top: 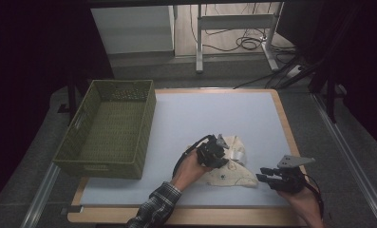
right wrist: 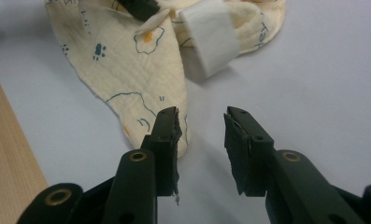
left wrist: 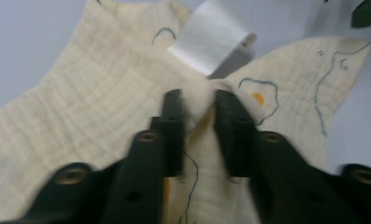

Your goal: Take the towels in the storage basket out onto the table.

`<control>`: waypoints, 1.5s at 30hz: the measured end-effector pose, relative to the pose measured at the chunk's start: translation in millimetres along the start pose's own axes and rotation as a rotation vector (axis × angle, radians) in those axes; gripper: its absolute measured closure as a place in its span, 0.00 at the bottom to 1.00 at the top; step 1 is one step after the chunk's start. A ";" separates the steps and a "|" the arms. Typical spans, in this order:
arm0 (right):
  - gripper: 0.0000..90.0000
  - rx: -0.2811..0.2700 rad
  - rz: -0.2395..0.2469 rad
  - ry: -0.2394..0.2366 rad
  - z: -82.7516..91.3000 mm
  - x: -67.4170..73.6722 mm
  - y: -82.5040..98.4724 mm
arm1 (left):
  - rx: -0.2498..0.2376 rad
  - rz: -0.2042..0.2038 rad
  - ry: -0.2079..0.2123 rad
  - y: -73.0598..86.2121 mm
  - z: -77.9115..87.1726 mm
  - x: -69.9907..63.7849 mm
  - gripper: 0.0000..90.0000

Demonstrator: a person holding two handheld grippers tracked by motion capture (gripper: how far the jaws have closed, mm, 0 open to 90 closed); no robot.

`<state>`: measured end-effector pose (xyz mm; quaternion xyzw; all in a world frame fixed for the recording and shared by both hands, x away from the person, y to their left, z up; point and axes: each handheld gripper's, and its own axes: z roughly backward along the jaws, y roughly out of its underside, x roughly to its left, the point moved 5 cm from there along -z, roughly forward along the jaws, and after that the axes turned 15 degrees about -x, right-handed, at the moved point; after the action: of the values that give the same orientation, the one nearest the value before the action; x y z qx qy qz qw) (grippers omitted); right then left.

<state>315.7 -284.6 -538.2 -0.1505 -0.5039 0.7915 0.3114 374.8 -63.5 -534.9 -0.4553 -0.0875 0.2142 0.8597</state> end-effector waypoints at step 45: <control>0.63 0.060 -0.072 0.110 -102.1 -28.2 -40.6 | -0.137 0.154 -0.250 10.5 62.3 106.2 0.95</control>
<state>407.4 -218.8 -549.8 -0.1659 -0.4672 0.7851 0.3713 445.0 35.7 -512.7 -0.4881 -0.1730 0.3278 0.7901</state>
